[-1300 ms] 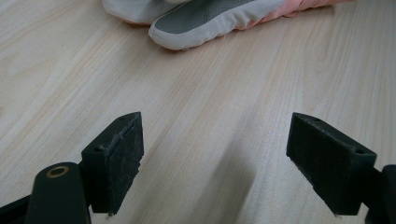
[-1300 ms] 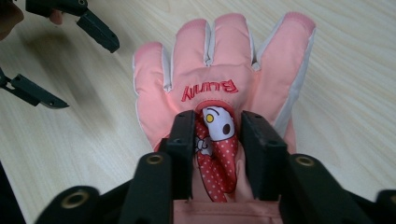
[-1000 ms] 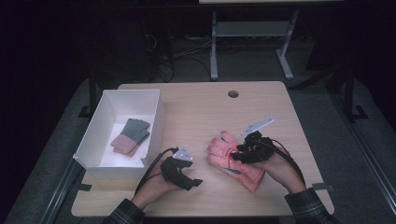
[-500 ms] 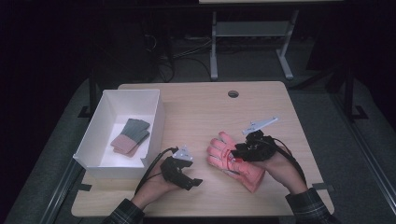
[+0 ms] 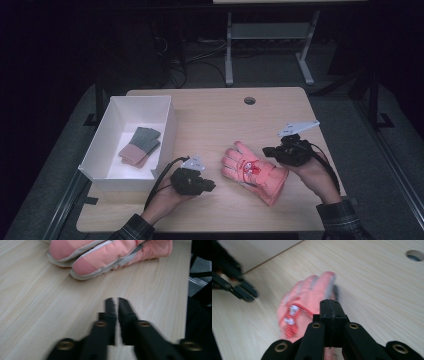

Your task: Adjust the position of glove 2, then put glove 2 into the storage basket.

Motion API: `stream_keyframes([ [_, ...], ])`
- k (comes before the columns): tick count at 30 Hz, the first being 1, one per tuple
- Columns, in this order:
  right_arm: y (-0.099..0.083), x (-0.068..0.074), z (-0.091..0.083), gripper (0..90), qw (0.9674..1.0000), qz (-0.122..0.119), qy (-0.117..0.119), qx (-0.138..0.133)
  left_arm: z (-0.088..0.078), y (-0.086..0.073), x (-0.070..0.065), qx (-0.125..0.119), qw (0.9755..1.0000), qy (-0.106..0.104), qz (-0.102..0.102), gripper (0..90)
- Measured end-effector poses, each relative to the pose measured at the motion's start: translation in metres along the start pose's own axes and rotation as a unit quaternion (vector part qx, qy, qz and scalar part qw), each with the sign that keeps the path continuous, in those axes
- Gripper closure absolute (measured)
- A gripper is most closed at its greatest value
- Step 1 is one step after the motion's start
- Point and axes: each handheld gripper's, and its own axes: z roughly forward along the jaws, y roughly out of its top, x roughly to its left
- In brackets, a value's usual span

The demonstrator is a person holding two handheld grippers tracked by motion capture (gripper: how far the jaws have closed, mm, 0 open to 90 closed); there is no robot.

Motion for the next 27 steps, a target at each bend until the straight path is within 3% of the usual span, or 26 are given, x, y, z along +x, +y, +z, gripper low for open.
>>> stream_keyframes([
  [6,-0.024,-0.030,-0.009,90.0,0.9997,0.019,-0.015,-0.006,0.002,0.003,-0.004,0.006,0.9999,-0.011,0.008,89.5],
  [12,-0.051,-0.046,-0.008,90.0,0.9991,0.037,-0.018,0.011,0.012,0.010,-0.014,0.006,0.9997,-0.021,0.012,89.6],
  [17,-0.070,-0.053,-0.003,90.0,0.9992,0.037,-0.012,0.008,0.023,0.019,-0.019,0.001,0.9995,-0.031,0.008,89.5],
  [21,-0.079,-0.054,0.004,90.0,0.9996,0.026,0.011,0.006,0.035,0.029,-0.022,0.003,0.9994,-0.033,0.011,89.6],
  [27,-0.083,-0.049,0.018,90.0,0.9984,0.025,0.030,0.040,0.055,0.043,-0.022,0.015,0.9993,-0.031,0.015,89.6],
])
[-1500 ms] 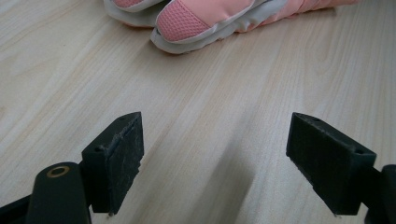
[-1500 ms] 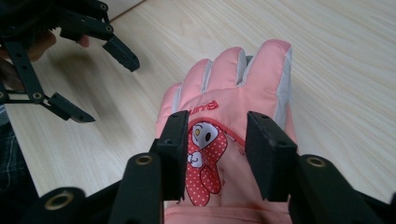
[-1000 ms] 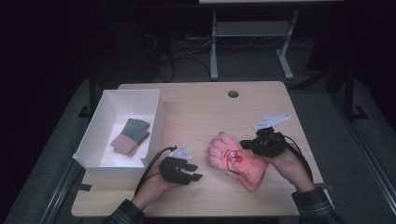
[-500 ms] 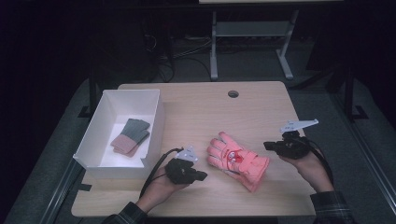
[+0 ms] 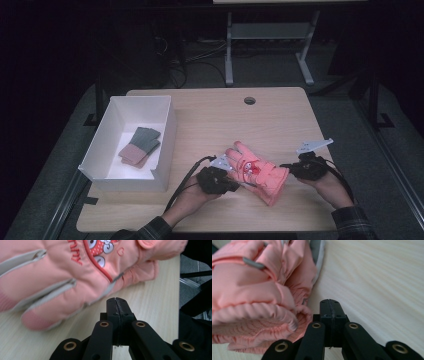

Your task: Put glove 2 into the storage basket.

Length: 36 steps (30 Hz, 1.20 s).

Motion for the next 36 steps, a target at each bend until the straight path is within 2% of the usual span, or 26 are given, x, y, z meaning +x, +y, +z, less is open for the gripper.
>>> stream_keyframes([
  [4,-0.002,0.004,0.006,90.0,0.9998,-0.015,0.009,0.010,0.007,0.004,0.004,0.002,1.0000,0.002,-0.004,89.6],
  [7,-0.003,0.009,0.007,90.0,0.9995,-0.015,0.021,0.016,0.008,0.004,0.006,0.009,1.0000,0.005,0.000,89.6],
  [12,-0.004,0.018,0.008,90.0,0.9990,-0.024,0.033,0.014,0.002,0.002,0.012,0.007,0.9999,0.014,-0.004,89.6],
  [17,-0.004,0.033,0.014,90.0,0.9979,-0.032,0.052,0.020,-0.009,-0.002,0.025,0.002,0.9994,0.027,-0.021,89.6],
  [27,0.001,0.063,0.030,90.0,0.9929,-0.060,0.099,0.028,-0.020,-0.007,0.043,-0.004,0.9981,0.040,-0.047,89.6],
  [29,0.002,0.069,0.033,90.0,0.9916,-0.068,0.105,0.031,-0.022,-0.007,0.046,-0.005,0.9981,0.043,-0.043,89.6],
  [36,0.008,0.090,0.046,90.0,0.9878,-0.082,0.128,0.032,-0.025,-0.008,0.052,-0.011,0.9976,0.046,-0.051,89.6],
])
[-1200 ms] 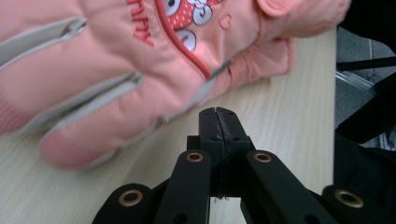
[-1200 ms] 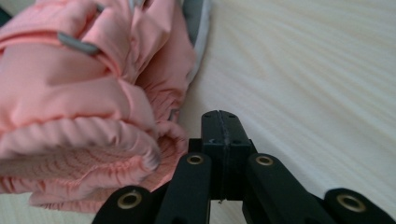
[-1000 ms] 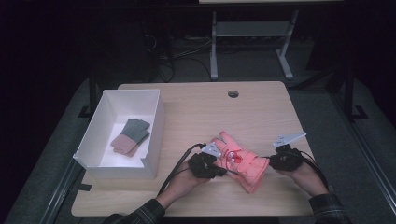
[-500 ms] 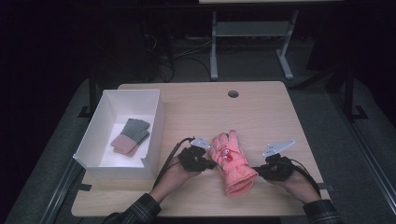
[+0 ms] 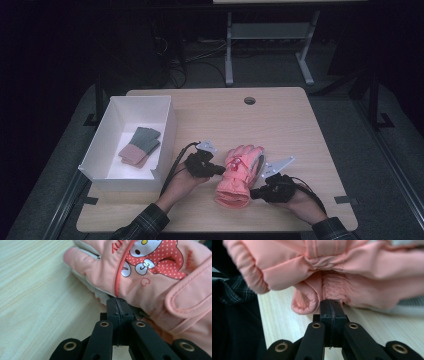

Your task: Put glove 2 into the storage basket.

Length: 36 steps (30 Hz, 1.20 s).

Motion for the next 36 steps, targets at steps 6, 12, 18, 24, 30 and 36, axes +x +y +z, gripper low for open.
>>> stream_keyframes([
  [6,0.006,0.009,0.004,90.0,0.9999,-0.014,-0.002,0.001,-0.001,0.000,0.001,-0.005,1.0000,0.004,-0.005,89.6],
  [12,0.014,0.002,-0.038,90.0,0.9975,0.022,-0.033,-0.058,-0.007,-0.001,0.006,-0.005,0.9999,0.011,-0.005,89.6],
  [18,0.037,-0.006,-0.055,90.0,0.9929,0.022,-0.069,-0.094,-0.009,-0.002,0.006,-0.004,0.9999,0.014,-0.007,89.6],
  [24,0.056,-0.014,-0.040,90.0,0.9916,0.017,-0.078,-0.102,-0.010,-0.003,0.006,-0.007,0.9998,0.013,-0.015,89.6],
  [30,0.057,-0.016,-0.029,90.0,0.9927,0.021,-0.087,-0.080,-0.010,-0.003,0.006,-0.004,0.9998,0.013,-0.012,89.6],
  [36,0.049,-0.019,-0.022,90.0,0.9943,0.020,-0.086,-0.059,-0.010,-0.003,0.005,-0.004,0.9998,0.013,-0.015,89.6],
])
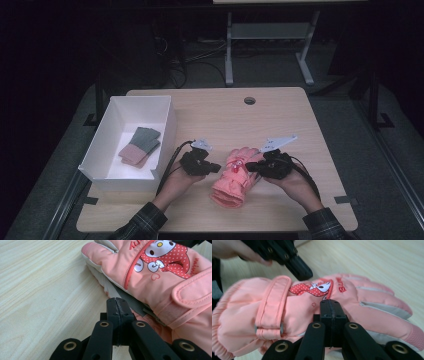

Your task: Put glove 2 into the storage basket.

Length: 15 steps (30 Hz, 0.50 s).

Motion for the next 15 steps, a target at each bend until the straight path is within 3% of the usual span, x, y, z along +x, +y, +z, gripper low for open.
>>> stream_keyframes([
  [8,-0.012,0.002,0.011,90.0,0.9996,0.006,-0.007,0.025,0.001,0.000,0.000,0.003,1.0000,0.000,-0.001,89.6],
  [15,-0.021,0.006,0.019,90.0,0.9991,-0.009,-0.020,0.035,0.000,0.000,0.000,0.002,1.0000,0.002,-0.003,89.6],
])
